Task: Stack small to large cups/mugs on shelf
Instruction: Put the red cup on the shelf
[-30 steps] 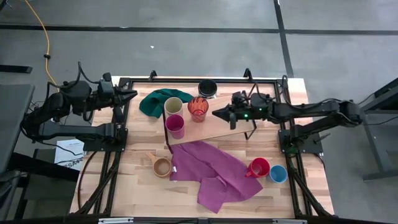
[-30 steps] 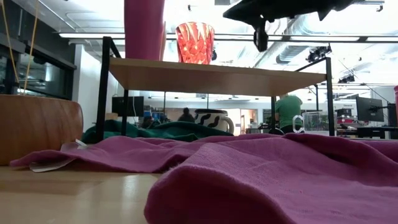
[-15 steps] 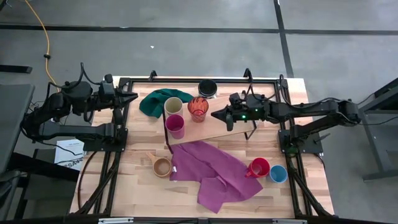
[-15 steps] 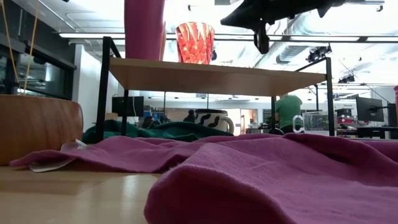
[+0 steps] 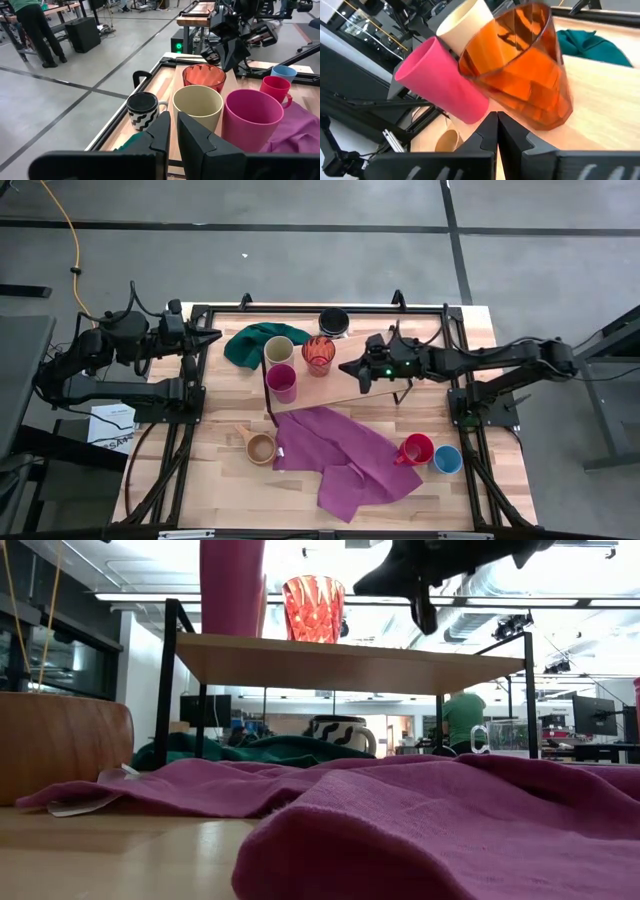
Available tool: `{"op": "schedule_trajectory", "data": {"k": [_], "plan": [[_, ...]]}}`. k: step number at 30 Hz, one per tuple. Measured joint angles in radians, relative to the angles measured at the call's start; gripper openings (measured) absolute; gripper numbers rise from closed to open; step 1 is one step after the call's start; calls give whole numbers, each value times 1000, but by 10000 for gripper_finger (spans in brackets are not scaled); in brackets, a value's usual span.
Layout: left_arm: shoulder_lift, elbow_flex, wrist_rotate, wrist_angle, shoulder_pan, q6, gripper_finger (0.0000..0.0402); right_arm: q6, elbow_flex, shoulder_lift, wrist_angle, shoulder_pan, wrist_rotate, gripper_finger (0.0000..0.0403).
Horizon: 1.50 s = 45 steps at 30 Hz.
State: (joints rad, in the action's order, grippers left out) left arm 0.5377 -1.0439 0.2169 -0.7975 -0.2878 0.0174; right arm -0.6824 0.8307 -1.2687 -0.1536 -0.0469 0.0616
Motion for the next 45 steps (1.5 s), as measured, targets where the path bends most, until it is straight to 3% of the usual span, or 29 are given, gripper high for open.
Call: {"op": "schedule_trajectory", "data": {"k": [9,20,45], "plan": [[0,0,0,0,0,0,24,-18,2,-46,-29,4,0,0],[0,0,0,-20,0,-14,24,34,114,-140,51,0,-5,0],[0,0,1,-47,0,-11,24,28,117,-147,60,-60,-10,0]]}}
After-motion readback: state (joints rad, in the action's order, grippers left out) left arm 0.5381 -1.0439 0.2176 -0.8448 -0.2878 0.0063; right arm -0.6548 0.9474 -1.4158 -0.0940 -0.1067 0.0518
